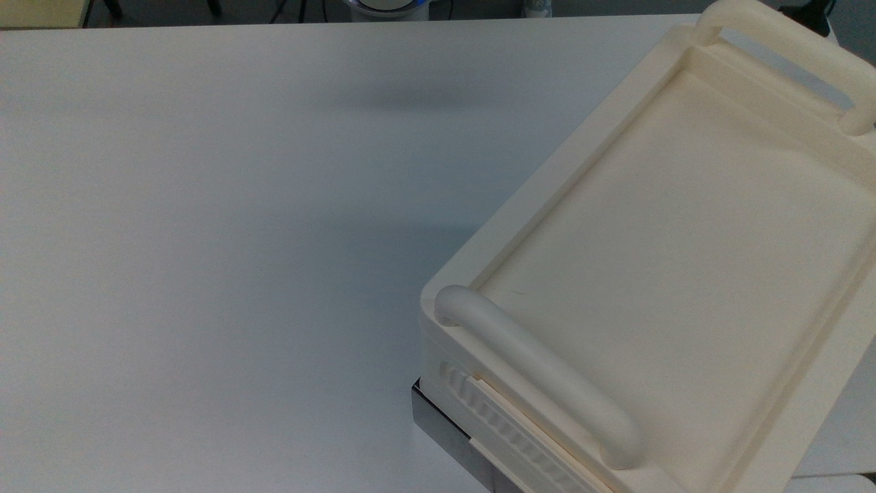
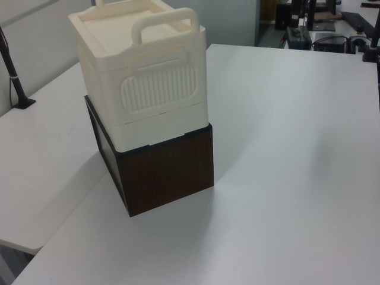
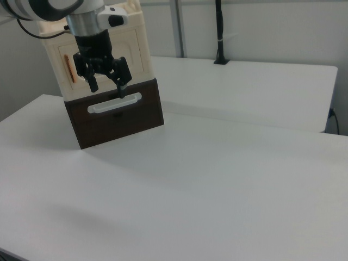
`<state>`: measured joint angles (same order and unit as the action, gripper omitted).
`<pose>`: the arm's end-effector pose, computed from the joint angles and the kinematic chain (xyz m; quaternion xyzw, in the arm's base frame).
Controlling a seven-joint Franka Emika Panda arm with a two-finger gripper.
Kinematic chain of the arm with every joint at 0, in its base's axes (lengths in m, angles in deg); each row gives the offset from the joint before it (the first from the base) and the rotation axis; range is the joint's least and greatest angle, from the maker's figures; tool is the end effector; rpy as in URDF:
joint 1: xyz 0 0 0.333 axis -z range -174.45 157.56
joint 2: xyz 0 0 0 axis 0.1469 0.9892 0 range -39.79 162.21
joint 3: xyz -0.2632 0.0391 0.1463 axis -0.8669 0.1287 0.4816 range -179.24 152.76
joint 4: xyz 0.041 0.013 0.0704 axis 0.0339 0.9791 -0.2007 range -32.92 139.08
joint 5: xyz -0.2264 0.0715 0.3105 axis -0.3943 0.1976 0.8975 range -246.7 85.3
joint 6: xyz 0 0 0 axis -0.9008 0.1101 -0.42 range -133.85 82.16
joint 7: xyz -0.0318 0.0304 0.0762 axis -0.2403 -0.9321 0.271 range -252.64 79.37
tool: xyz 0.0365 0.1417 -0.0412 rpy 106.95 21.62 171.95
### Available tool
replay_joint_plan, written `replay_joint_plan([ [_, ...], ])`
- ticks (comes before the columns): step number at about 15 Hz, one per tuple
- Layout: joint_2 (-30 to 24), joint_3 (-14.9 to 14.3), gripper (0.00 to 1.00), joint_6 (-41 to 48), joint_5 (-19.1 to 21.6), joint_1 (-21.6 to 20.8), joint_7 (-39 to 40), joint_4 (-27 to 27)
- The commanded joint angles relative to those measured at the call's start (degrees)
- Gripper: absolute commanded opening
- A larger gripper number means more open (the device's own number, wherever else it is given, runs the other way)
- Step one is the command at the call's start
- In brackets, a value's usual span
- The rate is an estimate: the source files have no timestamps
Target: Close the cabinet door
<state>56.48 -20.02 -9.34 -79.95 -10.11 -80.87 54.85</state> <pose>0.5296 -0.0478 0.5978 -0.9995 -0.0058 -0.0308 0.0086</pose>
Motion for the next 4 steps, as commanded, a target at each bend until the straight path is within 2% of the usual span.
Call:
replay_joint_plan([
  [1, -0.7, -0.6, 1.00, -0.6, -1.1, -0.7, 0.1, 1.9],
  [4, -0.6, -0.3, 1.00, -0.7, -1.2, -0.8, -0.3, 1.9],
])
